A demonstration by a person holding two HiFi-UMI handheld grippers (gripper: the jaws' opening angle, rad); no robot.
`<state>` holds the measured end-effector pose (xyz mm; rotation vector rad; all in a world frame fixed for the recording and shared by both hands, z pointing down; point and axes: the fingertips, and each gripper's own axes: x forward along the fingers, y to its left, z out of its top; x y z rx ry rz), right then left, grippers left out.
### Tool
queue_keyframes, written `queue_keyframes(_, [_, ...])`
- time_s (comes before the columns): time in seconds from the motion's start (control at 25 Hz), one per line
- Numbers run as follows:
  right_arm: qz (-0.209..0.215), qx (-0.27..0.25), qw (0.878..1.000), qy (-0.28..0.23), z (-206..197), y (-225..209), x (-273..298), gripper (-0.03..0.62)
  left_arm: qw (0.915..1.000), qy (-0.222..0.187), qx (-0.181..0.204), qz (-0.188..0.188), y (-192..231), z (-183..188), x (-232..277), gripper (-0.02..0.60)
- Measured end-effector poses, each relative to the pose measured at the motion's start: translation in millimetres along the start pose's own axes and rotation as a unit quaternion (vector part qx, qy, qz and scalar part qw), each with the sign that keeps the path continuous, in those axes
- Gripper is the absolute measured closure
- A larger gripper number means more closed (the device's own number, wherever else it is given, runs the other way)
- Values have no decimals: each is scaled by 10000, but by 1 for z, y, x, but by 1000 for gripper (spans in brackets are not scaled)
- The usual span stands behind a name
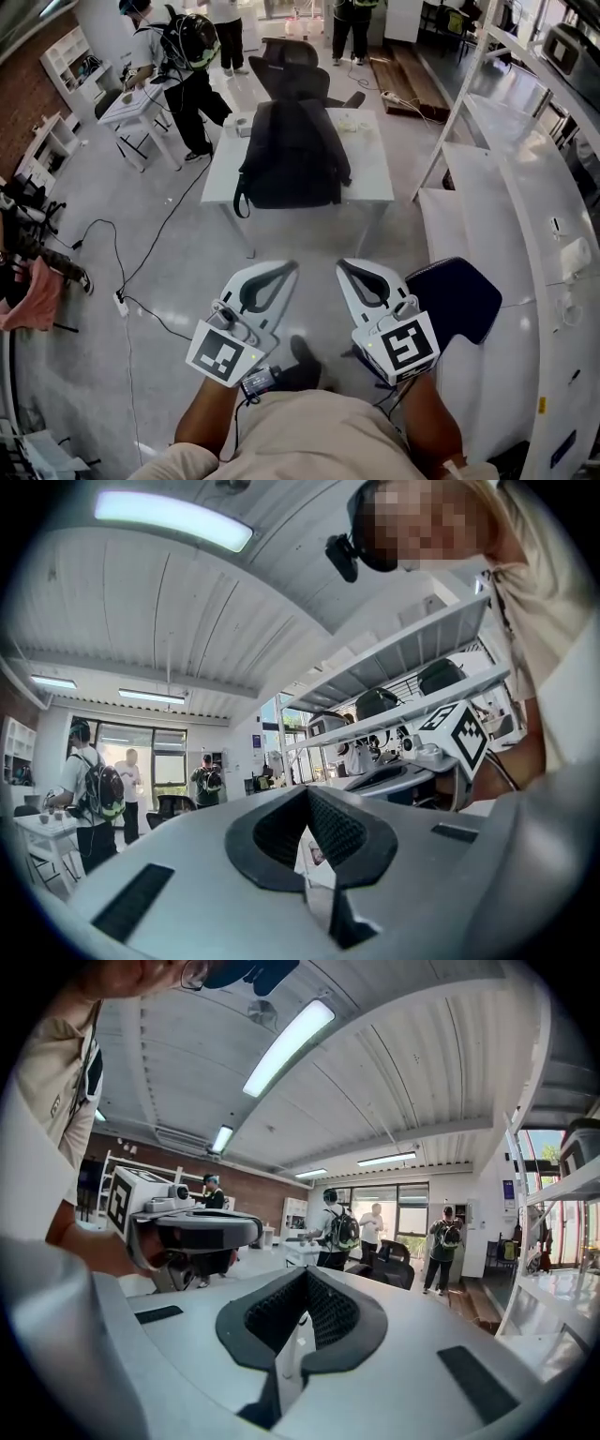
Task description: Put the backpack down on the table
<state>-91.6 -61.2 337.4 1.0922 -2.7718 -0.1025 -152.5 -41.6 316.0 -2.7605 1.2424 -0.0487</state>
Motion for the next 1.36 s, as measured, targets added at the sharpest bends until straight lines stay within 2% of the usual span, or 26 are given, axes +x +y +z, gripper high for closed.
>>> queue_keyframes(0.44, [8, -136, 9999, -55, 13, 43, -41, 569, 10000, -35, -34, 8, -27, 7, -47, 568])
queue_keyframes(1.0, [353, -236, 9991, -95, 18, 85, -34, 569, 9990, -88, -46, 435, -17, 7, -92, 568])
queue_keyframes(1.36, [467, -302, 9984, -41, 19, 113, -39, 569, 9982, -155, -76, 566, -21, 10, -121, 568])
